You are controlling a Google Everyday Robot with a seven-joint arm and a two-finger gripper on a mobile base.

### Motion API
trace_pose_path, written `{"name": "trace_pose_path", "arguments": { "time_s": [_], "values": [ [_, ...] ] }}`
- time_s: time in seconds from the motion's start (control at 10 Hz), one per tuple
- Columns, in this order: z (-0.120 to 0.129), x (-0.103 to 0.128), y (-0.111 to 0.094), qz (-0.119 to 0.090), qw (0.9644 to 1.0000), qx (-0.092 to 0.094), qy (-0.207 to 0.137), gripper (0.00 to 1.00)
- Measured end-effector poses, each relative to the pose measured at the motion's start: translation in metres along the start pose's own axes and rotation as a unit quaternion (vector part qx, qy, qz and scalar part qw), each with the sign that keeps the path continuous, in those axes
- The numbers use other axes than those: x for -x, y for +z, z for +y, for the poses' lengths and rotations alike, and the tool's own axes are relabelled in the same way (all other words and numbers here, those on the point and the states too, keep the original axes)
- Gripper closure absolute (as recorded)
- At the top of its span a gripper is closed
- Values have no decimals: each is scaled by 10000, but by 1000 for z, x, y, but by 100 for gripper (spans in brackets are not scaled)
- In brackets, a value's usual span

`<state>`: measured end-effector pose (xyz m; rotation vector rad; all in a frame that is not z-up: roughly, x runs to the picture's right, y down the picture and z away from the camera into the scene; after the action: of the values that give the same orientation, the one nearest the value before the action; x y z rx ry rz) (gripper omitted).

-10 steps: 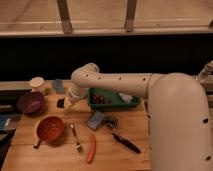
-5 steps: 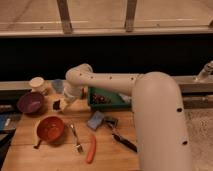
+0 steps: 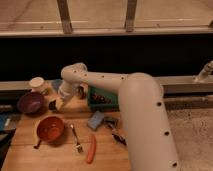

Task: Wipe table surface with eraser

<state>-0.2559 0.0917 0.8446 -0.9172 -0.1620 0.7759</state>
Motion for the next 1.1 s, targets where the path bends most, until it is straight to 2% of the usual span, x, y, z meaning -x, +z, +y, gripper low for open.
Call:
{"name": "trace_pose_path", "arguments": {
  "time_s": [0.3,0.7,0.9,1.1],
  "values": [
    [-15,5,6,78,9999,17,86,100],
    [-46,-19,-11,-45,9985,-106,528,100],
    [-55,-30,-14,-74,9974,-125,701,100],
    [-62,-31,-11,-90,9968,-113,791,100]
  ]
}}
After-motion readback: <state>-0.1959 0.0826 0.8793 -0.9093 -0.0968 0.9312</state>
